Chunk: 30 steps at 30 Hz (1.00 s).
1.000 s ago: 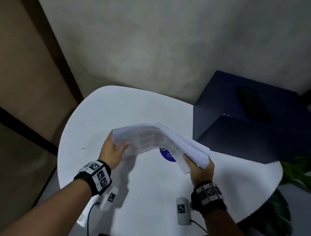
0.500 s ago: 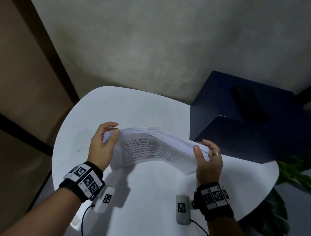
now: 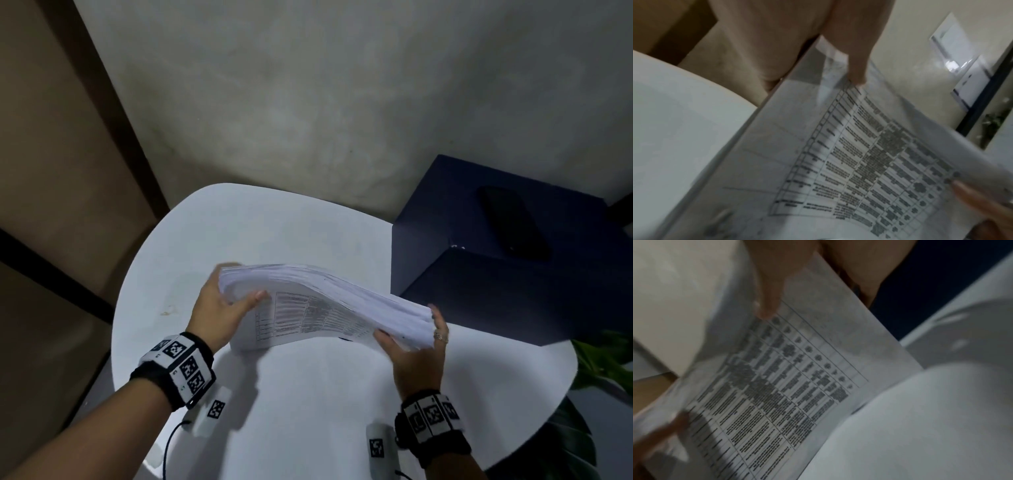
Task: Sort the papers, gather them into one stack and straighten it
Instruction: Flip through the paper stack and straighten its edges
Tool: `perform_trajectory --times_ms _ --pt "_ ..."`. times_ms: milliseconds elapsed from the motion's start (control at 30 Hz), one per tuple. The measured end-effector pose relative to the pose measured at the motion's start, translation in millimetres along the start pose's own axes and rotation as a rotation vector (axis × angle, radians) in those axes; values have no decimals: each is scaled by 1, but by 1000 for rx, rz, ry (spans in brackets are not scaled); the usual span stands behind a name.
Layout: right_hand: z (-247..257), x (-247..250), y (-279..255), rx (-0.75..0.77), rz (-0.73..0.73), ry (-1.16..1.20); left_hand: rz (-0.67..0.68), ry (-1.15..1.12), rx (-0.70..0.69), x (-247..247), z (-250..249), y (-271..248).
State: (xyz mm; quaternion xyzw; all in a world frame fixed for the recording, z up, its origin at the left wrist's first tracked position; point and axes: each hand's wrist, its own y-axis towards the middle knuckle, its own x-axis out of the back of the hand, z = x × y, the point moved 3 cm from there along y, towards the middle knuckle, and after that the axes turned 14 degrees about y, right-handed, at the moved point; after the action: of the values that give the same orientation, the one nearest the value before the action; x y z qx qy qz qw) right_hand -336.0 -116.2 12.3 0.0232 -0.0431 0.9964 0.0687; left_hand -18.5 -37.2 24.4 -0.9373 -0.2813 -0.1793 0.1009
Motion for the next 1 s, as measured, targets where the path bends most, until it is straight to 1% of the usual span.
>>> perform_trajectory --times_ms 67,100,167,233,300,367,467,500,567,633,667,700,767,800,833,867,933,967,1000 --pt "-12 1 7 14 -2 -192 2 7 15 -3 4 2" --pt "-14 2 9 51 0 -220 -21 -10 -2 -2 3 3" --pt "-12 3 7 79 -25 -141 -75 -23 -51 -3 1 0" --pt "-14 0 0 42 -19 -68 -98 27 -75 -8 6 -7" --pt "-19 -5 -7 5 -6 -81 -76 87 -46 -16 16 -14" --pt "-9 -11 -8 24 -3 -128 -89 116 -10 -16 21 -10" --pt "7 -8 2 57 -7 -146 -117 112 53 -5 21 8" --pt "9 -7 5 51 12 -163 -96 129 71 -2 23 13" --pt "-5 -6 12 -24 76 -248 23 200 157 -1 37 20" --pt "-36 -4 15 -189 122 -348 191 336 270 -8 59 16" --pt "-52 -4 14 -274 147 -405 235 377 303 -14 67 11" --pt "-67 -3 12 -331 162 -456 244 433 291 -19 75 7" --pt "-81 -3 8 -371 151 -506 217 585 221 -31 94 2" --pt "-84 -3 6 -380 125 -495 246 625 197 -36 106 2" --pt "-88 -3 4 -397 101 -475 293 616 183 -40 113 3" --pt "-89 -3 4 -400 96 -450 310 574 188 -40 117 4" --pt "-90 -1 9 -379 130 -401 292 512 299 -32 102 3" --pt "-85 -1 10 -352 142 -378 278 503 329 -27 93 3" --pt "-75 -2 12 -309 148 -355 262 488 323 -23 85 5"
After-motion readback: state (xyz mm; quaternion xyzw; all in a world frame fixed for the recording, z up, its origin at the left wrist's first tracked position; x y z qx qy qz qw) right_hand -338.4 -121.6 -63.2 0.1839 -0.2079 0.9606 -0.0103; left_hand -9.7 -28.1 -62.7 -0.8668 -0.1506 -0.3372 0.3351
